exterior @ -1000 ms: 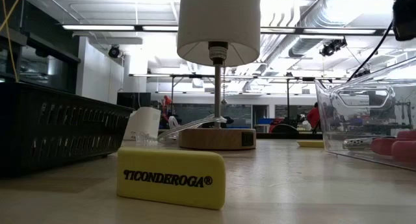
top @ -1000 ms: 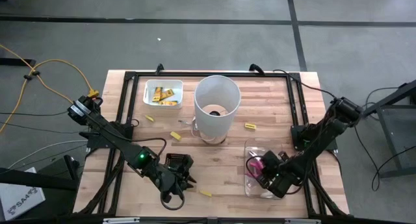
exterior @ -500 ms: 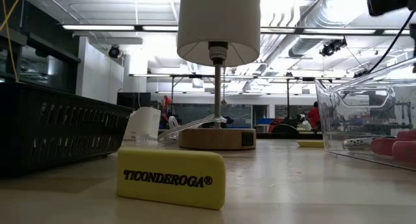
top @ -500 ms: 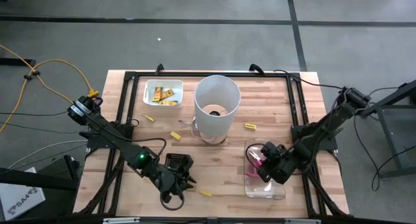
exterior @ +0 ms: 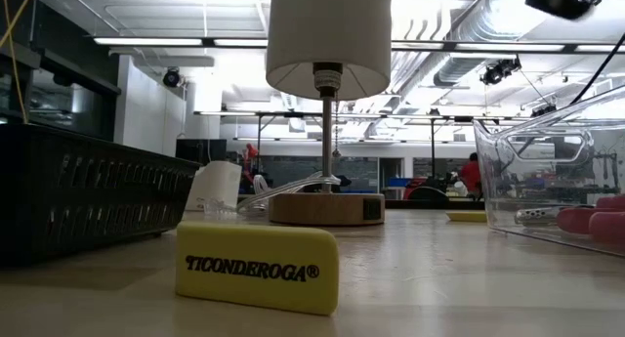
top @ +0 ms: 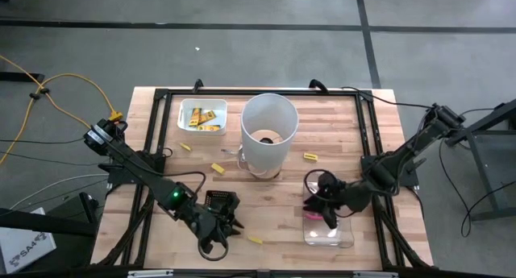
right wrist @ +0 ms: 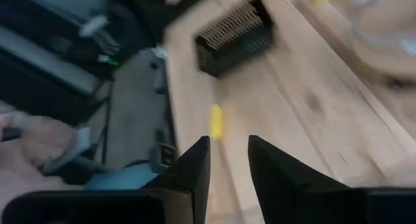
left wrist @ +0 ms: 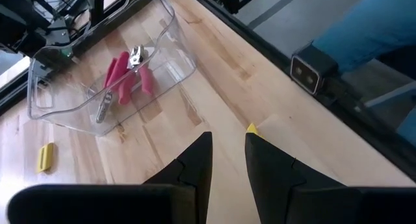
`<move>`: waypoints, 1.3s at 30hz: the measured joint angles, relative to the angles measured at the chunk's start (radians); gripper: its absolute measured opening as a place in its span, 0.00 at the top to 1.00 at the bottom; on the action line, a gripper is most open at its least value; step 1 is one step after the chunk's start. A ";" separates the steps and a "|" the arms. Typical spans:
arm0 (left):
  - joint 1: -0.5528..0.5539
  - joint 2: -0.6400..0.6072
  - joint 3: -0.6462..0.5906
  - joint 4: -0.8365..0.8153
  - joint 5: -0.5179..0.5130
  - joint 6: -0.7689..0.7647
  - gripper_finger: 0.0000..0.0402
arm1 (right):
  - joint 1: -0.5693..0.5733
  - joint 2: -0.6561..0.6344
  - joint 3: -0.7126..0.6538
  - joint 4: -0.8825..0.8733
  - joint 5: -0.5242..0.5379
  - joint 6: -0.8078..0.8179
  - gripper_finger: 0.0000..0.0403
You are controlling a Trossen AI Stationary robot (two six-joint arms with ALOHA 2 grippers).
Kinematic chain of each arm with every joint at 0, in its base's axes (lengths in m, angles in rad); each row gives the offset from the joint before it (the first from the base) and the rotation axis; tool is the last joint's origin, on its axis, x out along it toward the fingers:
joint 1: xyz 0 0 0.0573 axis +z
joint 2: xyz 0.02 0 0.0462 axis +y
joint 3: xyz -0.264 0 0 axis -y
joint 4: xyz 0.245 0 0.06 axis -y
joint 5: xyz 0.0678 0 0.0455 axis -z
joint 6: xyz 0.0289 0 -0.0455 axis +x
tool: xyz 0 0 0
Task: Pick & Place School Supplies
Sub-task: Put the yellow eraser into the black bin
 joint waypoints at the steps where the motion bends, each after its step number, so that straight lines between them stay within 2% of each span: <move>1: 0.000 0.000 0.000 0.003 0.000 -0.008 0.79 | -0.007 0.000 0.000 0.035 -0.008 -0.042 0.76; 5: -0.001 0.000 0.000 0.005 -0.013 -0.040 0.79 | -0.023 0.000 0.000 0.154 -0.012 -0.192 0.76; 10: 0.000 0.007 0.000 0.008 -0.051 -0.053 0.79 | -0.024 0.000 0.000 0.218 -0.008 -0.318 0.76; 18: -0.004 0.050 0.001 0.031 0.031 -0.113 0.79 | -0.028 0.000 0.000 0.223 -0.004 -0.342 0.76; 27: 0.016 0.130 0.002 0.081 0.069 -0.144 0.79 | -0.028 0.000 0.000 0.217 -0.004 -0.342 0.76; 33: 0.069 0.172 0.003 0.099 0.181 -0.203 0.79 | -0.028 0.000 0.000 0.214 -0.004 -0.342 0.76; 39: 0.089 0.180 0.003 0.111 0.222 -0.245 0.79 | -0.028 0.000 0.000 0.209 -0.004 -0.348 0.76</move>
